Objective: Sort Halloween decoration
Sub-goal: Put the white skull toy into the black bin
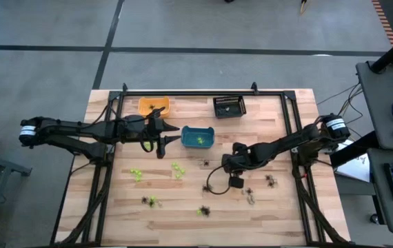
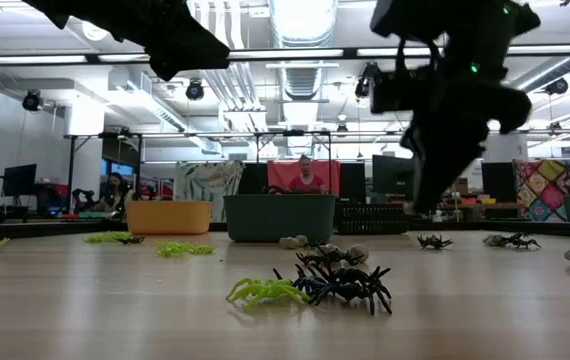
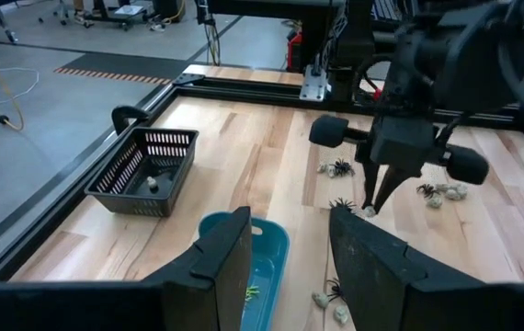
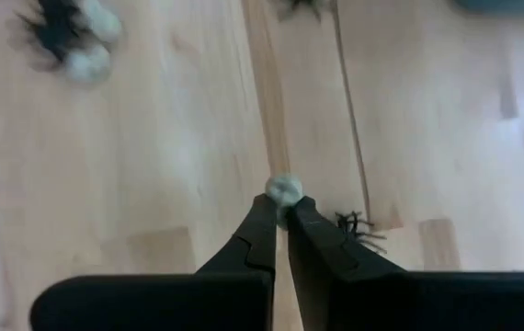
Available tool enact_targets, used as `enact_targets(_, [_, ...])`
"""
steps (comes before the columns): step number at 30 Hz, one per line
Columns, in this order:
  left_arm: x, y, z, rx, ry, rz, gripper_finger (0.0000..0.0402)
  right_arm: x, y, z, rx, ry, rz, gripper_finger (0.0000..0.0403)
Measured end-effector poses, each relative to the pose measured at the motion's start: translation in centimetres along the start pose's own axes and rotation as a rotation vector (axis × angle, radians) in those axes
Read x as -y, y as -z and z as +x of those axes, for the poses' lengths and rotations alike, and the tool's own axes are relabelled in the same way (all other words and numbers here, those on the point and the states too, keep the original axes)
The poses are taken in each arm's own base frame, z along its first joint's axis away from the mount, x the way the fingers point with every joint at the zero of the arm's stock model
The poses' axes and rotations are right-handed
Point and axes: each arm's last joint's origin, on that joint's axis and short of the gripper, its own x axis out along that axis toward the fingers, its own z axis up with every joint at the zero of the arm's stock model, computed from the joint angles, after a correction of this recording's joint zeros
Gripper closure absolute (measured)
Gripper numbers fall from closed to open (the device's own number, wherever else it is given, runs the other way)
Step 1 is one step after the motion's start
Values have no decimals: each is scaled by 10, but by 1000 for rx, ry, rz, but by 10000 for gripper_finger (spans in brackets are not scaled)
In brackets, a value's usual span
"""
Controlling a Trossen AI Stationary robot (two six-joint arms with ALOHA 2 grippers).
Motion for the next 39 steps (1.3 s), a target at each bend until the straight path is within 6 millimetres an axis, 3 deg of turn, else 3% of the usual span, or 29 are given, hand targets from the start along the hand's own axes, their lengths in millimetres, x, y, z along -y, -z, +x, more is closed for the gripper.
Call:
enact_targets(7, [0, 0, 0, 5, 1, -1, 269, 9, -31, -28, 90, -6, -57, 394])
enact_targets(11, [0, -1, 0, 9, 1, -2, 269, 29, -56, -46, 148, 29, -94, 394])
enact_targets(17, [0, -1, 0, 9, 1, -5, 269, 82, -92, -75, 262, 111, -71, 394])
enact_targets(22, [0, -1, 0, 9, 1, -6, 269, 145, -107, -87, 287, 211, 38, 394])
enact_targets(26, [0, -1, 0, 9, 1, -7, 269, 203, -99, -84, 229, 285, 187, 394])
enact_targets(32, [0, -1, 0, 9, 1, -7, 269, 280, -59, -57, 30, 325, 444, 394])
enact_targets(35, [0, -1, 0, 9, 1, -11, 269, 301, -41, -40, -47, 226, 493, 394])
enact_targets(39, [0, -1, 0, 9, 1, -17, 269, 311, -33, -23, -93, 172, 507, 394])
